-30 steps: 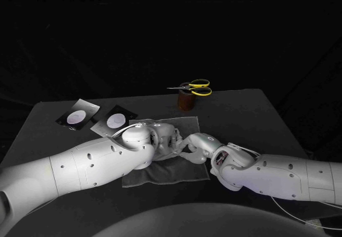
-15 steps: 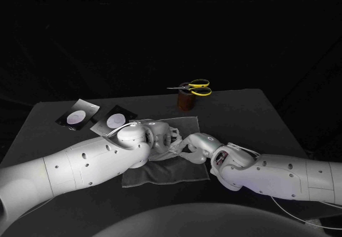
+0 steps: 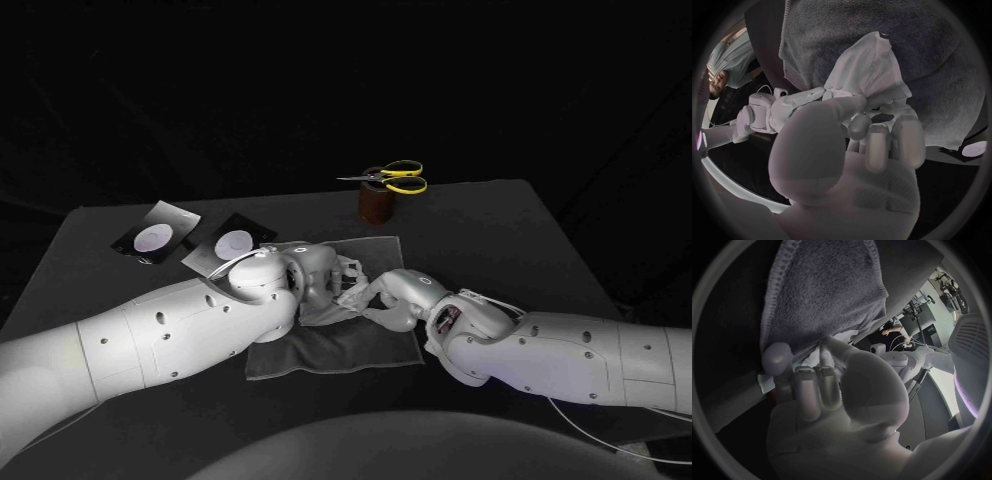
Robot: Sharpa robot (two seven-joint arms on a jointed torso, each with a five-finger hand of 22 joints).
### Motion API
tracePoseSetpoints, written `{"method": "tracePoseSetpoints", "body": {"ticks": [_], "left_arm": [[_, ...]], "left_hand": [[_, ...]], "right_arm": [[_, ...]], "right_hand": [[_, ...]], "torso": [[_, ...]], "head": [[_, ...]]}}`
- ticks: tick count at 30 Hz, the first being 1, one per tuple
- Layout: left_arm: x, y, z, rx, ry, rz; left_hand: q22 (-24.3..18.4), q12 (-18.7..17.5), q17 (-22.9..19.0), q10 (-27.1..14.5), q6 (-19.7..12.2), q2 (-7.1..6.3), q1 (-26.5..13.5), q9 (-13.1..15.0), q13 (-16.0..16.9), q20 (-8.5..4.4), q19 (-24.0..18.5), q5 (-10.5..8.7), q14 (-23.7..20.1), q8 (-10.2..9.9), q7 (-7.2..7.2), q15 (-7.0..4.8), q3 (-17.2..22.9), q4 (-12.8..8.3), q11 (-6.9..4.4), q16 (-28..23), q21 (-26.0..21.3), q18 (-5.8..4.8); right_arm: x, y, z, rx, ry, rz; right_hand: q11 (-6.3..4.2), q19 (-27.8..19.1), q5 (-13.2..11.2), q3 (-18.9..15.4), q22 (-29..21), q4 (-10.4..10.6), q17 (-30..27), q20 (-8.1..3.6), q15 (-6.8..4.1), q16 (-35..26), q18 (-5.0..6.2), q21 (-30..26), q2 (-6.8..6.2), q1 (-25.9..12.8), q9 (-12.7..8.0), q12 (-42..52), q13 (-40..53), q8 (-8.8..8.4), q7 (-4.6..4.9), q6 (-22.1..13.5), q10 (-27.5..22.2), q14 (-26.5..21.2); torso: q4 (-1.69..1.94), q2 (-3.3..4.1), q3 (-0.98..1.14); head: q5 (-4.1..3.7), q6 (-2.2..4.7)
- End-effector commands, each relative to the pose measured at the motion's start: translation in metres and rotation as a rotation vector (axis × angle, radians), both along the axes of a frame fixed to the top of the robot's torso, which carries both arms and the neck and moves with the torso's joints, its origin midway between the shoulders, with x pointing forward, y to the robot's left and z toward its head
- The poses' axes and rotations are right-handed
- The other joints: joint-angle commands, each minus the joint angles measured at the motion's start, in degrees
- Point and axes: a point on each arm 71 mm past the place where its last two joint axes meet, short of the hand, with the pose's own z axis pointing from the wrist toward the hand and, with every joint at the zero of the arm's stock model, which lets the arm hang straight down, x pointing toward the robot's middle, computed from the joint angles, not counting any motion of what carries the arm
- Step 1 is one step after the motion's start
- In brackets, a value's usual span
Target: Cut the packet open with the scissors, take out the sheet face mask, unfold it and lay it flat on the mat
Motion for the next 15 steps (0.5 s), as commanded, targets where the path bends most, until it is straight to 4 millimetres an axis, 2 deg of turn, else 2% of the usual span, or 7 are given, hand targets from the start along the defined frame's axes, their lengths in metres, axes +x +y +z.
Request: {"method": "tracePoseSetpoints", "body": {"ticks": [1, 5, 12, 15], "left_arm": [[-0.0024, -0.0016, 0.0039, -0.094, 0.027, 0.001], [-0.0038, 0.0006, 0.007, -0.136, 0.045, 0.003], [-0.0067, 0.0018, 0.0099, -0.168, 0.067, 0.0], [-0.0066, 0.0008, 0.0099, -0.164, 0.064, -0.003]], "left_hand": [[3.1, -0.6, 5.8, -0.7, -0.6, -0.96, -2.8, 0.3, -1.2, 0.19, -0.4, 0.41, 3.8, 0.2, -0.15, 0.26, -0.8, 1.0, 0.03, 0.2, -0.4, -0.72], [2.7, -1.2, 5.4, -1.7, -1.3, -1.78, -6.2, -0.3, -2.3, 0.1, -0.7, 0.3, 3.7, -0.8, -0.24, 0.19, -2.9, 3.0, 0.0, 0.0, -0.8, -0.61], [2.1, -1.3, 5.2, -2.2, -1.4, -2.72, -8.1, -0.8, -2.6, 0.17, -1.1, 0.08, 3.6, -1.6, -0.01, 0.33, -4.3, 4.1, 0.2, -0.1, -1.4, -0.47], [2.0, -1.2, 5.2, -2.5, -1.5, -3.31, -9.1, -1.1, -2.7, 0.31, -1.2, -0.15, 3.6, -2.0, 0.23, 0.53, -6.1, 4.8, 0.43, -0.1, -1.5, -0.44]], "right_arm": [[-0.0081, -0.0076, -0.0196, -0.086, 0.109, -0.008], [-0.0082, -0.0077, -0.0198, -0.086, 0.11, -0.008], [-0.0084, -0.0076, -0.0201, -0.087, 0.111, -0.008], [-0.0085, -0.0073, -0.0201, -0.086, 0.111, -0.007]], "right_hand": [[-0.06, -0.4, -0.2, -0.3, 0.0, 0.0, 15.1, -0.16, -0.27, 0.2, 0.39, -0.2, -0.15, -0.1, -0.1, 0.3, 14.0, -0.25, 0.56, 0.5, 6.2, 6.0], [-0.06, -0.4, -0.2, -0.3, 0.0, 0.0, 15.1, -0.16, -0.27, 0.2, 0.39, -0.2, -0.15, -0.1, -0.1, 0.3, 14.0, -0.25, 0.56, 0.5, 6.2, 6.0], [-0.06, -0.4, -0.2, -0.3, 0.0, 0.0, 15.1, -0.16, -0.27, 0.2, 0.39, -0.2, -0.15, -0.1, -0.1, 0.3, 14.0, -0.25, 0.56, 0.5, 6.2, 6.0], [-0.06, -0.4, -0.2, -0.3, 0.0, 0.0, 15.1, -0.16, -0.27, 0.2, 0.39, -0.2, -0.15, -0.1, -0.1, 0.3, 14.0, -0.25, 0.56, 0.5, 6.2, 6.0]], "torso": [[0.04, -0.04, 0.0], [0.01, -0.04, 0.02], [-0.01, 0.0, 0.03], [0.01, -0.01, 0.06]], "head": [[-0.05, 0.0], [-0.08, 0.0], [-0.1, 0.0], [-0.09, 0.0]]}}
